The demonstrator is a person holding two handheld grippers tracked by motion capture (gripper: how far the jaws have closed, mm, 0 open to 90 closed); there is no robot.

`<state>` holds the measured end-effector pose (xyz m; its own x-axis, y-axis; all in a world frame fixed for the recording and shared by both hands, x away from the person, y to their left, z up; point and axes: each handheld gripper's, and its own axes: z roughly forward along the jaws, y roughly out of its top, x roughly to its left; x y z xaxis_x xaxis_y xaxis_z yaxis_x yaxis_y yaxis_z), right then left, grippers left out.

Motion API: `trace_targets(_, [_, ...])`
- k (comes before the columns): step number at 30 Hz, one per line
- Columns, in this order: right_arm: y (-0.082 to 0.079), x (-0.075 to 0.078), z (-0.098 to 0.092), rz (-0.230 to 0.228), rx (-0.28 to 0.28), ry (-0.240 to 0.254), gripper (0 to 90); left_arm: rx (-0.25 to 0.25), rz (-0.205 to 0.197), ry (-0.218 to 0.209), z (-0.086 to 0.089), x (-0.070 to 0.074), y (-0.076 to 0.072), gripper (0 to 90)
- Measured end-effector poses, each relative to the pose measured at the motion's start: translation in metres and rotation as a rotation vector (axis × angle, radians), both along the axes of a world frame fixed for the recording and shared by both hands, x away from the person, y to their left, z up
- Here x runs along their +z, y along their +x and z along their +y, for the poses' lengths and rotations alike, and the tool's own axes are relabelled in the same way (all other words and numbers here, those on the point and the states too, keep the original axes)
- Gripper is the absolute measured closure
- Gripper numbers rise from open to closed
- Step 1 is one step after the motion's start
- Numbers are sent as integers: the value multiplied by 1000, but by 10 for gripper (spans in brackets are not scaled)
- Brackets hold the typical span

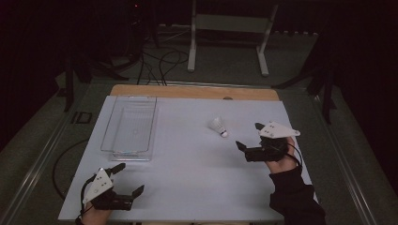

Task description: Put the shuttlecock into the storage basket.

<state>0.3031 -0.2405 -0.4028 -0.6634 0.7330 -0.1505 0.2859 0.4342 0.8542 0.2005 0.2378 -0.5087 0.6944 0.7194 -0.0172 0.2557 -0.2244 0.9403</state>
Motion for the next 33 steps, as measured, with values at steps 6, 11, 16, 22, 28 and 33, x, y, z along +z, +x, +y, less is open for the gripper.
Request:
trace_targets(6, [9,0,5,11,4,-13,91,0,0,-3,0,0,0,2])
trace_targets(11, [17,-1,10,22,12,-31,91,-3,2,1,0,0,0,2])
trace_targets(16, [25,1,14,36,3,-44,91,-1,3,-1,0,-1,0,2])
trace_targets(22, [33,-1,19,61,0,-57,91,-4,1,2,0,-1,0,2])
trace_targets(28, [42,-4,27,73,-5,-81,91,-1,1,0,0,-1,0,2])
trace_targets(33, [48,-6,30,92,-16,-93,91,-1,1,0,0,-1,0,2])
